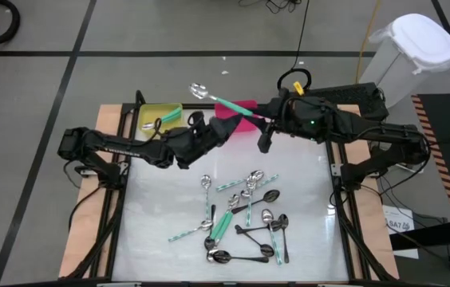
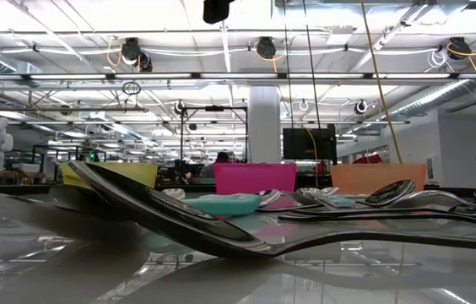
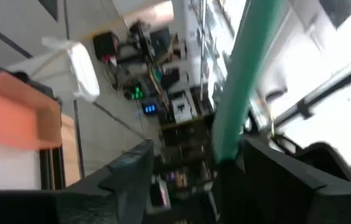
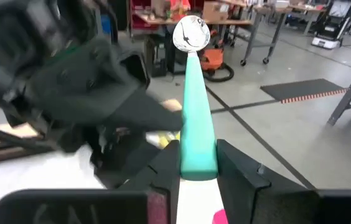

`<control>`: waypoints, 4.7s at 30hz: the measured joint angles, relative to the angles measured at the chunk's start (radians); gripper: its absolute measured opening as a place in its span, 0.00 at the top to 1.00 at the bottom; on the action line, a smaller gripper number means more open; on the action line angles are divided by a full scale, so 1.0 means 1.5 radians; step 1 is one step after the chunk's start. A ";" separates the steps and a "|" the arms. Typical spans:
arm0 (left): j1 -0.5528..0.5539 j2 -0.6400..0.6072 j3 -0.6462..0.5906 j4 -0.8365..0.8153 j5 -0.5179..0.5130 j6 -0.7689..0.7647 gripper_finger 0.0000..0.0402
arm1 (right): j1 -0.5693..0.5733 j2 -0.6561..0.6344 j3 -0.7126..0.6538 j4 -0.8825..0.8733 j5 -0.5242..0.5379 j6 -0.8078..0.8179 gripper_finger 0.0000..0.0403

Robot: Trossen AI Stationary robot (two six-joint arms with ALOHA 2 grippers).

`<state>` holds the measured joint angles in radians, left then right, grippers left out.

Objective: Sort silverware by color (type)
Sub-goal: Put the light green spoon into the yellow bin

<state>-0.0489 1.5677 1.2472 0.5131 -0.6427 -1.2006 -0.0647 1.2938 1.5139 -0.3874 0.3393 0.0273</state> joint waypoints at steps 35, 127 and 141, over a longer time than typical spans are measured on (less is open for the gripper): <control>-0.004 0.051 0.740 -1.202 0.280 0.639 0.34 | 0.018 0.025 0.000 -0.099 -0.175 0.179 0.82; 0.412 0.152 0.729 -1.328 0.396 0.909 0.80 | 0.062 0.047 0.000 -0.207 -0.035 0.228 0.57; 0.546 0.155 0.519 -1.208 0.486 0.924 0.80 | 0.016 -0.028 0.000 -0.313 -0.036 0.090 0.58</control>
<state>0.7695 1.8005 2.0262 -1.2993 0.0859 0.1861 -0.0402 1.2523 1.5139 -0.8573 0.2854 0.1616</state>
